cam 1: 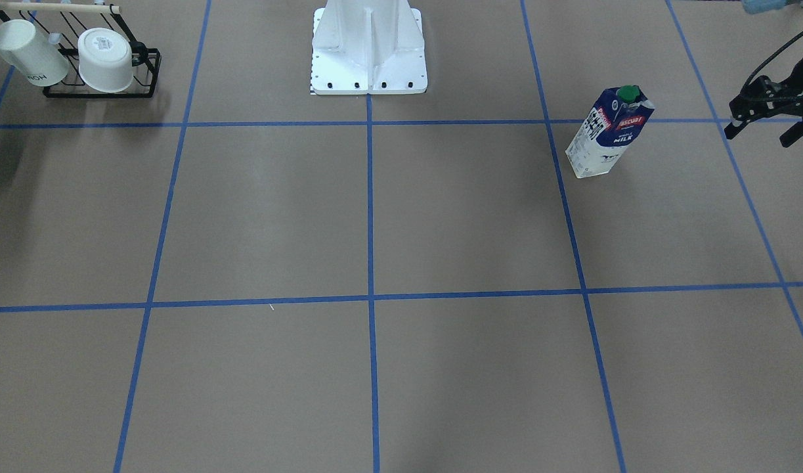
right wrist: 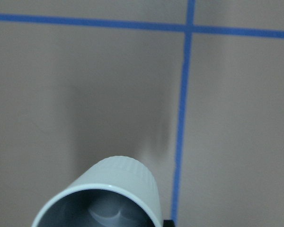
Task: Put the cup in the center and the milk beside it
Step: 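Carry the white mug with the right gripper to the table center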
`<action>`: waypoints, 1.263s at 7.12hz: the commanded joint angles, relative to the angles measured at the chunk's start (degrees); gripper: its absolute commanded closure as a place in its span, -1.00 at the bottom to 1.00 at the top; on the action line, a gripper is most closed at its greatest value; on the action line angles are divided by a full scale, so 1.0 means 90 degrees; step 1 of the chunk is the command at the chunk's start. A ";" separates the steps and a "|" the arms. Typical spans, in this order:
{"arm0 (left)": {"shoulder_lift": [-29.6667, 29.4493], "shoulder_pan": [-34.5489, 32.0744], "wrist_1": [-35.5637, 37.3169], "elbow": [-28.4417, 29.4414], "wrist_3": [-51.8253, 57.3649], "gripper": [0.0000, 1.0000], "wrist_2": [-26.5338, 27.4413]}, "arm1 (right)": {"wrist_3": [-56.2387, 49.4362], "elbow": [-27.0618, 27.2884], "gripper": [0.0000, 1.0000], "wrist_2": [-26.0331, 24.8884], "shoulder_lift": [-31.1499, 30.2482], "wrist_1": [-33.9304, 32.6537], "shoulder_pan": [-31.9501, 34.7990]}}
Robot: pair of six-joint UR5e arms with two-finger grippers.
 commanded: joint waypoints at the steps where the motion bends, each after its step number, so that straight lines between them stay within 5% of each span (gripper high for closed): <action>1: 0.0000 0.0002 0.0009 -0.0020 -0.0010 -0.97 -0.0001 | 0.3179 0.0552 1.00 -0.0051 0.2061 -0.1159 -0.1486; 3: -0.0009 0.0022 0.0000 0.0019 -0.0039 -0.97 -0.0001 | 0.6456 0.0183 1.00 -0.0431 0.3802 -0.1014 -0.3002; 4: -0.0058 0.0022 0.0000 0.0057 -0.0039 -0.97 -0.0001 | 0.7940 -0.0428 1.00 -0.0645 0.4573 -0.0278 -0.3521; 5: -0.0068 0.0022 0.0000 0.0068 -0.0039 -0.97 -0.0001 | 0.9425 -0.1691 1.00 -0.1024 0.5412 0.0977 -0.3990; 7: -0.0068 0.0022 0.0077 0.0106 -0.0078 -0.97 -0.0011 | 1.0628 -0.3358 1.00 -0.2009 0.6325 0.2158 -0.4618; 9: 0.0000 0.0022 0.0097 0.0213 -0.0330 -0.97 -0.0157 | 1.0963 -0.3471 1.00 -0.2141 0.6348 0.2288 -0.4834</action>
